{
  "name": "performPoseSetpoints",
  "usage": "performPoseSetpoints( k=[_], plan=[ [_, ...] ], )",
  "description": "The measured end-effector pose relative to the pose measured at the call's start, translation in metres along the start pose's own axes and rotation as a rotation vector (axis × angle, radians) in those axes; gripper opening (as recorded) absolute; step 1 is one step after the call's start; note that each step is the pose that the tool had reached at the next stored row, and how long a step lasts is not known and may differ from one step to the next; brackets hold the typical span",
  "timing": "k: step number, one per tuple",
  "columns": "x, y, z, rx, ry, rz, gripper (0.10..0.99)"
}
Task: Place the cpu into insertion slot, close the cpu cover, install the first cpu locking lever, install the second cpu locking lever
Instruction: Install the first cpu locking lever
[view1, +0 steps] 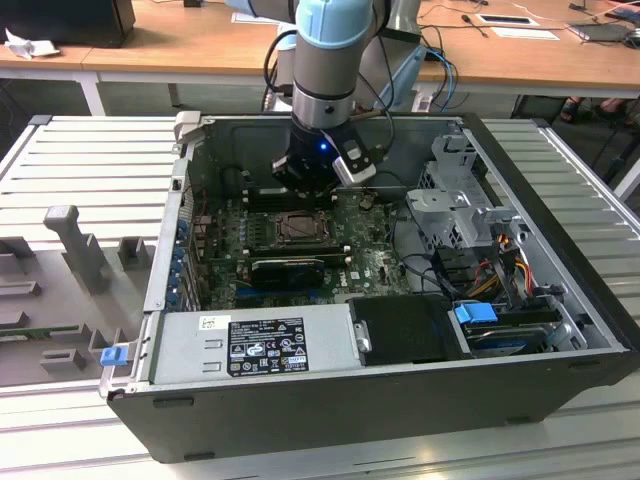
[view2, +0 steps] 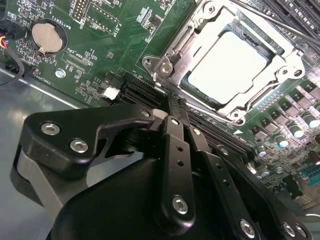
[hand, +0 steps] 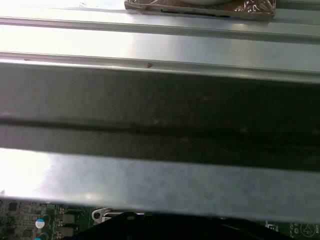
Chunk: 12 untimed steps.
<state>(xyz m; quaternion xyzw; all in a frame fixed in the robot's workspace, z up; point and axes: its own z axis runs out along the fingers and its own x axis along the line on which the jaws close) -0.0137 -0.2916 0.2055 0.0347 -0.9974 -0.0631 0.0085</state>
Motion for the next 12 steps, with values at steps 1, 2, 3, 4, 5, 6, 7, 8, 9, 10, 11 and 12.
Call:
performPoseSetpoints(
  k=[1,2,3,4,5,6,7,8,9,10,11,12],
  plan=[
    [-0.0001,-0.0001,0.0005,0.000,0.0001,0.000,0.106],
    [-0.0001,-0.0002,0.0007,0.000,0.0001,0.000,0.106],
    [-0.0001,-0.0002,0.0008,0.000,0.0002,0.000,0.106],
    [-0.0001,-0.0003,0.0009,0.000,0.0001,0.000,0.106],
    [-0.0001,-0.0004,0.0011,0.000,0.0001,0.000,0.106],
    [-0.0001,-0.0006,0.0013,0.000,0.0001,0.000,0.106],
    [-0.0001,-0.0007,0.0014,0.000,0.0001,0.000,0.106],
    [0.0000,-0.0008,0.0015,0.000,0.0002,0.000,0.106],
    [-0.0001,-0.0010,0.0018,0.000,0.0001,0.000,0.106],
    [-0.0001,-0.0014,0.0018,0.000,0.0001,0.000,0.106],
    [0.0000,-0.0016,0.0018,0.000,0.0001,0.000,0.106],
    [0.0000,-0.0018,0.0018,0.000,0.0000,0.000,0.106]
  ],
)
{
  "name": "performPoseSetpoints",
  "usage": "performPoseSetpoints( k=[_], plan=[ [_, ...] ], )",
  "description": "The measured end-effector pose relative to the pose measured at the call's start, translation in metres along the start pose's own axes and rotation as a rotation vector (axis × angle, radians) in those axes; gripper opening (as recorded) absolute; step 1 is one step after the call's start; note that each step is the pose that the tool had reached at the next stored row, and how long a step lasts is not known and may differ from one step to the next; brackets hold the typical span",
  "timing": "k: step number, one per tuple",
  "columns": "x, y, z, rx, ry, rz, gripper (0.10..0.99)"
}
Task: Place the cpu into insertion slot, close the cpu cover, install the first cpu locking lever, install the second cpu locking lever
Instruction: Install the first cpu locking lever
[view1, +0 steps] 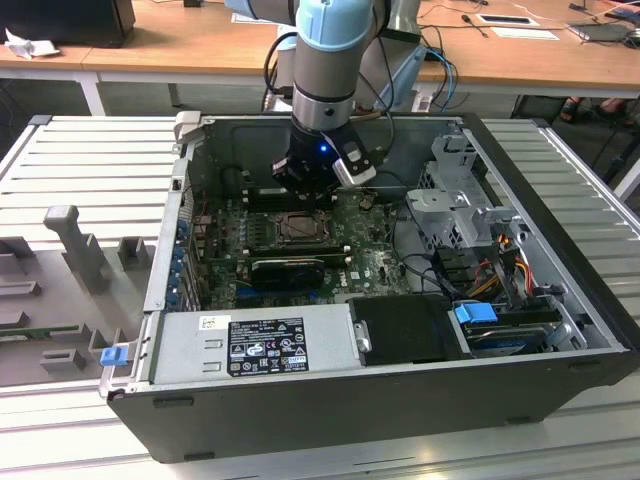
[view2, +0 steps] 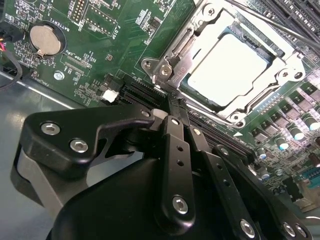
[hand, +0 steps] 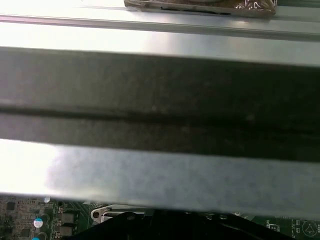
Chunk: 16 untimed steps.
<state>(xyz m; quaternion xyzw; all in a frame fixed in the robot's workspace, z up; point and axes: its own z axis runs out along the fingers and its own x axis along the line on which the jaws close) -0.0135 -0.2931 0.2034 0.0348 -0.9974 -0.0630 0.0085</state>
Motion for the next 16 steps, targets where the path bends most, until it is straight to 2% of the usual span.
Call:
performPoseSetpoints(
  k=[16],
  plan=[
    [-0.0010,-0.0025,0.0026,-0.001,-0.0001,0.000,0.106]
  ],
)
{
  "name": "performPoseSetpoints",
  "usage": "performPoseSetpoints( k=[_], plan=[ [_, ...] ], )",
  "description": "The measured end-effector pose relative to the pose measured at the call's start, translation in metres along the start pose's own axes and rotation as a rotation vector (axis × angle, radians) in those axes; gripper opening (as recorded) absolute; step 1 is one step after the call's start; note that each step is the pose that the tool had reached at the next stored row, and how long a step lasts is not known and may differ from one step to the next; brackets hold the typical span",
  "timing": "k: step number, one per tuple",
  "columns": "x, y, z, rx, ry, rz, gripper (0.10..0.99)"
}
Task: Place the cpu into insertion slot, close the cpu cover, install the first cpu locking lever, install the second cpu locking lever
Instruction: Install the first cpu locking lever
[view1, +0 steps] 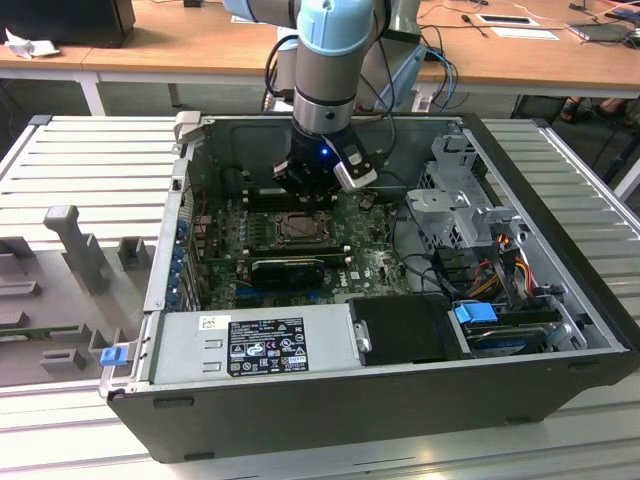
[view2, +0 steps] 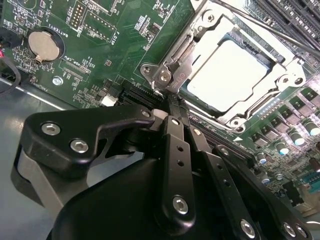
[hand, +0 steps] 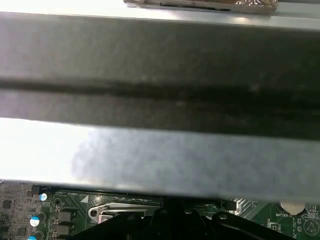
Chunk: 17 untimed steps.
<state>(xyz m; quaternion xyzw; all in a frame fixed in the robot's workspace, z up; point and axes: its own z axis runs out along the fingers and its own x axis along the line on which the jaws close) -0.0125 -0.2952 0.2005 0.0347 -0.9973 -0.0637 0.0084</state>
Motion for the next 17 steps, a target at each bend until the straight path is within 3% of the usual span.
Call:
performPoseSetpoints(
  k=[1,5,17],
  plan=[
    [0.0000,0.0001,-0.0007,0.000,0.0000,0.000,0.106],
    [0.0002,0.0021,-0.0163,0.000,0.0001,0.000,0.106],
    [0.0005,-0.0024,-0.0169,0.001,0.0001,0.000,0.106]
  ],
)
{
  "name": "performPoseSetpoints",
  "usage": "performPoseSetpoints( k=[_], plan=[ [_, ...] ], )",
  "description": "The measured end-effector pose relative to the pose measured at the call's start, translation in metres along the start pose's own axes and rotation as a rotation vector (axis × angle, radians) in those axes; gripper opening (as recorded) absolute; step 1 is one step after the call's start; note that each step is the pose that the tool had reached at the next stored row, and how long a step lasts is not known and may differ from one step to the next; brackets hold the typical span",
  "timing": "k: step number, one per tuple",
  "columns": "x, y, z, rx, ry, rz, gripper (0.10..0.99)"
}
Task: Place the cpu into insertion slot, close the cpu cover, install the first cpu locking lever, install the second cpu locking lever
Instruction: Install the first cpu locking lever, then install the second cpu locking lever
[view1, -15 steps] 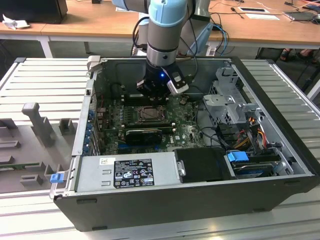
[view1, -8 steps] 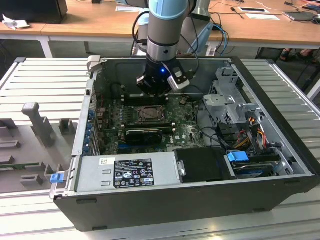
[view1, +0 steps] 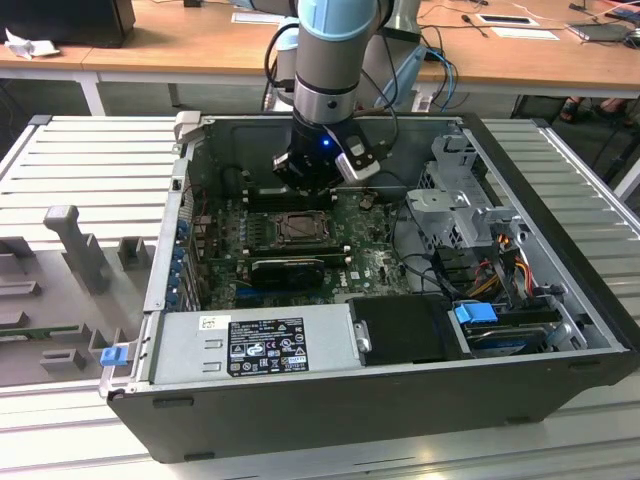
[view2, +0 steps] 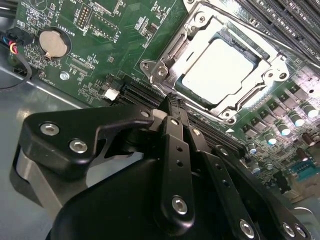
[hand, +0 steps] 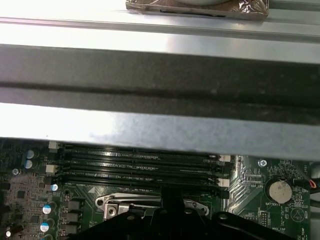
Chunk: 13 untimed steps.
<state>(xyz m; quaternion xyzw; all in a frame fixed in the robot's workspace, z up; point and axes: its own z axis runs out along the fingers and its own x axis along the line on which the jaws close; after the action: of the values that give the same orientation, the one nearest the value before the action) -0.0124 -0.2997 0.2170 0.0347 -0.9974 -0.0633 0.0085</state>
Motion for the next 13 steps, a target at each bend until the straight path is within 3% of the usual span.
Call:
performPoseSetpoints(
  k=[8,13],
  plan=[
    [0.0004,-0.0073,-0.0010,0.000,0.0001,0.000,0.106],
    [0.0011,-0.0175,-0.0022,0.000,0.0000,0.000,0.106]
  ],
)
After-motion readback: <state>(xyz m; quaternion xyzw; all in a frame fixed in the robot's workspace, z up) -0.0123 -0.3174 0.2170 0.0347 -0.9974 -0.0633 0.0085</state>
